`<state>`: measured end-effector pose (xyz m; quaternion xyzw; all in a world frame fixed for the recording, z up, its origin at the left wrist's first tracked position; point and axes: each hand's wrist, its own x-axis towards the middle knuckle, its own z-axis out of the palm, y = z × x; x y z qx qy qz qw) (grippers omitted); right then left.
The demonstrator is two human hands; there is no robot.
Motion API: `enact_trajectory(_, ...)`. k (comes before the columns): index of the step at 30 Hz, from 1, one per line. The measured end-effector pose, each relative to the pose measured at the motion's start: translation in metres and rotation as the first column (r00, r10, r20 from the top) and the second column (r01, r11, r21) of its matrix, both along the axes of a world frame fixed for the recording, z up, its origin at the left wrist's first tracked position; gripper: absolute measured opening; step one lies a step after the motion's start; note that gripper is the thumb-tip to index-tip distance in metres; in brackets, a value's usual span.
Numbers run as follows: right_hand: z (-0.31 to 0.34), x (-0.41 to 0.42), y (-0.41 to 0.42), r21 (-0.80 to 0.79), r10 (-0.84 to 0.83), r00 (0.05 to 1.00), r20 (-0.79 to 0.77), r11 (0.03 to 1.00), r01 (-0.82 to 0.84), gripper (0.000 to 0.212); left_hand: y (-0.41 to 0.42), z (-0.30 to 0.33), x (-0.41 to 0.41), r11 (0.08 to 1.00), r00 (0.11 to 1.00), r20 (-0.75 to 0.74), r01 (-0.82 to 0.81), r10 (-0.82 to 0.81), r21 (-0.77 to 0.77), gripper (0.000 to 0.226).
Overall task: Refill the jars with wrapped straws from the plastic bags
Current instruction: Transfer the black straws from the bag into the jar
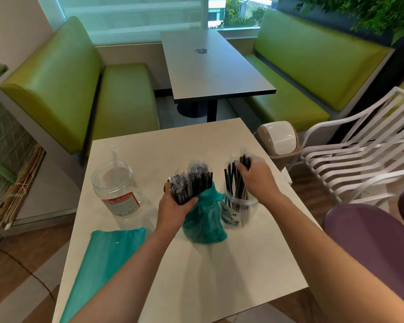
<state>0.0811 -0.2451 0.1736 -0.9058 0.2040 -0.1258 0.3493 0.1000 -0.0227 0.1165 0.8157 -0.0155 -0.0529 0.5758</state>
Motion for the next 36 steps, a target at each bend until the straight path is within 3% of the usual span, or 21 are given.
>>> enact_trajectory(3, -0.021, -0.001, 0.002, 0.016, 0.003, 0.995, -0.098, 1.0, -0.001, 0.035, -0.001, -0.001, -0.002, 1.0, 1.0, 0.007, -0.022, 0.022, -0.002, 0.066)
enact_trajectory(7, -0.03, -0.002, 0.01, 0.161, -0.051, 0.997, -0.062, 0.985, 0.06, 0.056, -0.001, 0.001, -0.001, 1.0, 1.0, 0.008, -0.022, 0.022, -0.006, 0.064)
enact_trajectory(10, -0.029, 0.0, 0.012, -0.092, -0.131, 0.991, 0.037, 0.987, 0.134, 0.077, 0.0, 0.001, -0.001, 1.0, 1.0, 0.006, -0.022, 0.022, -0.003, 0.067)
enact_trajectory(13, -0.028, 0.01, 0.009, -0.281, -0.094, 0.994, 0.049, 0.954, 0.104, 0.091, 0.0, 0.001, -0.002, 1.0, 1.0, -0.005, -0.018, 0.018, -0.005, 0.068)
enact_trajectory(15, -0.028, 0.018, 0.007, -0.343, -0.011, 1.0, -0.027, 0.939, 0.001, 0.084, 0.001, 0.001, -0.003, 1.0, 1.0, -0.007, -0.016, 0.016, -0.006, 0.07)
enact_trajectory(18, -0.033, 0.027, 0.001, -0.445, 0.09, 0.986, -0.143, 0.884, -0.145, 0.058, 0.001, 0.001, -0.003, 1.0, 1.0, -0.01, -0.015, 0.015, -0.011, 0.071)
enact_trajectory(23, -0.028, 0.031, -0.011, -0.488, 0.087, 0.991, -0.096, 0.864, -0.124, 0.039, 0.002, 0.0, -0.004, 1.0, 1.0, -0.012, -0.019, 0.019, -0.006, 0.071)
enact_trajectory(26, -0.021, 0.029, -0.015, -0.443, 0.007, 0.998, -0.064, 0.896, -0.035, 0.039, 0.001, 0.001, -0.006, 1.0, 1.0, -0.007, -0.016, 0.016, -0.009, 0.069)
enact_trajectory(30, -0.024, 0.02, -0.018, -0.36, -0.005, 0.977, -0.212, 0.93, -0.073, 0.047, 0.002, 0.001, -0.01, 1.0, 1.0, -0.01, -0.007, 0.007, -0.023, 0.066)
enact_trajectory(36, -0.013, 0.008, -0.005, -0.329, -0.038, 0.997, -0.071, 0.944, 0.012, 0.075, 0.004, 0.001, -0.012, 0.998, 1.0, -0.017, 0.001, -0.002, -0.06, 0.065)
